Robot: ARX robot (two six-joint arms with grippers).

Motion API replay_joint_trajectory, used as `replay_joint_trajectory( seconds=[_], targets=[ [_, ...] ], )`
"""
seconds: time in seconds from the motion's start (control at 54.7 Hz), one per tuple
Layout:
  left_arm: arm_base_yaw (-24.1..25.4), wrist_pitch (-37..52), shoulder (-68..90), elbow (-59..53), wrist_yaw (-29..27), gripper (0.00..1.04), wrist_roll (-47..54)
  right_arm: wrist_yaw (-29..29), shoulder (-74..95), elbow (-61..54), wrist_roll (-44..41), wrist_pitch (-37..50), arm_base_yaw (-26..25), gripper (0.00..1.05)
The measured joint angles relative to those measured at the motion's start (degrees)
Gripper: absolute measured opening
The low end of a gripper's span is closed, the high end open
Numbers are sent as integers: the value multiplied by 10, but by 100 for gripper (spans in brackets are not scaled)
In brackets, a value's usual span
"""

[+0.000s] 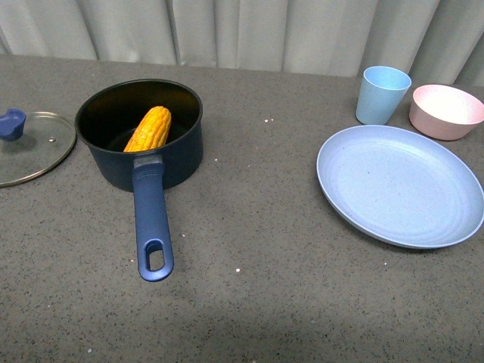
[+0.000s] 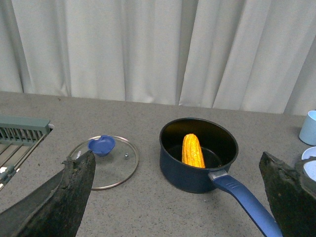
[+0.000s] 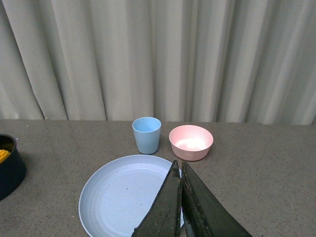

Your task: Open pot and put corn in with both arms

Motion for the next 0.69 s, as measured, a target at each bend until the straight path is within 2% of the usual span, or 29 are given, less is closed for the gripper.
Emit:
replay_joint_trajectory(
  seconds=[0.11,0.164,0.274,0.402,0.694],
  targets=[
    [0,0,0,0,0,98,0,0,-26,0,0,-29,0,1],
    [0,0,0,0,0,98,0,0,-86,0,0,-104,0,1],
    [0,0,0,0,0,98,0,0,-105,0,-1,-110,0,2],
    [0,0,0,0,0,98,0,0,-105,0,-1,-110,0,29],
    [0,0,0,0,0,98,0,0,-106,0,-1,-110,0,76]
  ],
)
